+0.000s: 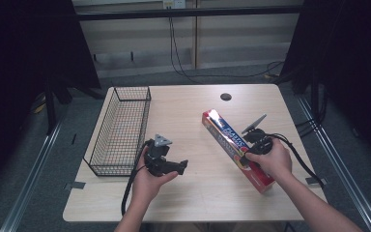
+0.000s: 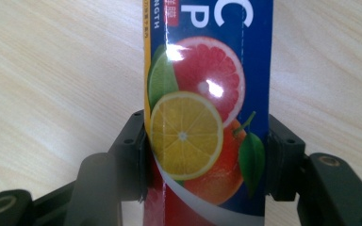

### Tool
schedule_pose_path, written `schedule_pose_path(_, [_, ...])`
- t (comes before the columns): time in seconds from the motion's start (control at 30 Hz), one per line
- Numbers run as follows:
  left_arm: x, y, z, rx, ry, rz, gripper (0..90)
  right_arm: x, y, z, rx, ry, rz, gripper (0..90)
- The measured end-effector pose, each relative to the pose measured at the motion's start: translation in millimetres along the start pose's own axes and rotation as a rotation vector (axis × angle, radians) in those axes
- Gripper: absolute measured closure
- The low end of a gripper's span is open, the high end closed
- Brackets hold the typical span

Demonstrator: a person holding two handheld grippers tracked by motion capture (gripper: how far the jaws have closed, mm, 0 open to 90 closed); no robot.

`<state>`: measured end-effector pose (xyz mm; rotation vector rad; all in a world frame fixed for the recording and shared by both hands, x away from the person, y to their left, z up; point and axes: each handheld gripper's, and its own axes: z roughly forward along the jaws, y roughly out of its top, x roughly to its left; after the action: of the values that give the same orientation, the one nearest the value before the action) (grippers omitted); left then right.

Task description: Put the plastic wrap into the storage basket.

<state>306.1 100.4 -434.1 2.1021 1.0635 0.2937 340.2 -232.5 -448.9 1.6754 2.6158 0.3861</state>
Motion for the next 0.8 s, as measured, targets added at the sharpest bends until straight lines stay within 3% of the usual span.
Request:
schedule_pose_path(0.2, [-0.6, 5.2, -0.3, -0.003, -0.012, -0.002, 3.9, -2.2, -8.6, -11.7, -0.065, 0.063, -0.038, 44.9])
schedule_pose_path(0.23, [-0.9, 6.6, -0.4, -0.004, -0.018, 0.007, 3.9, -3.3, -9.9, -13.9, -0.094, 0.078, -0.063, 44.9])
schedule_pose_path(0.3, [-2.6, 10.2, -0.2, 0.0, -0.018, 0.015, 3.8, -2.3, -11.1, -17.9, -0.098, 0.093, -0.058, 44.9])
schedule_pose_path(0.4, [-5.3, 17.1, 0.6, 0.01, -0.03, 0.039, 3.7, -1.2, -12.7, -22.4, -0.117, 0.095, -0.09, 44.9])
schedule_pose_path(0.53, [-9.4, 33.8, -3.3, 0.04, -0.071, 0.113, 2.4, 0.1, -15.1, -28.9, -0.121, 0.088, -0.136, 44.8])
schedule_pose_path(0.63, [-10.5, 41.0, -3.0, 0.039, -0.103, 0.123, 0.4, 1.2, -16.7, -31.4, -0.127, 0.082, -0.164, 44.9])
schedule_pose_path(0.67, [-12.7, 50.2, -3.4, 0.042, -0.136, 0.167, 0.2, 3.4, -19.0, -36.1, -0.124, 0.072, -0.184, 44.9])
schedule_pose_path(0.73, [-16.1, 62.9, -3.5, 0.05, -0.157, 0.224, 0.1, 4.0, -20.6, -40.2, -0.136, 0.082, -0.21, 44.9])
schedule_pose_path(0.77, [-17.4, 67.5, -3.0, 0.051, -0.18, 0.233, 0.1, 4.7, -21.2, -42.6, -0.145, 0.088, -0.22, 44.9])
schedule_pose_path(0.8, [-19.5, 75.7, -2.9, 0.064, -0.205, 0.272, 0.2, 5.7, -21.6, -44.4, -0.15, 0.092, -0.224, 44.9])
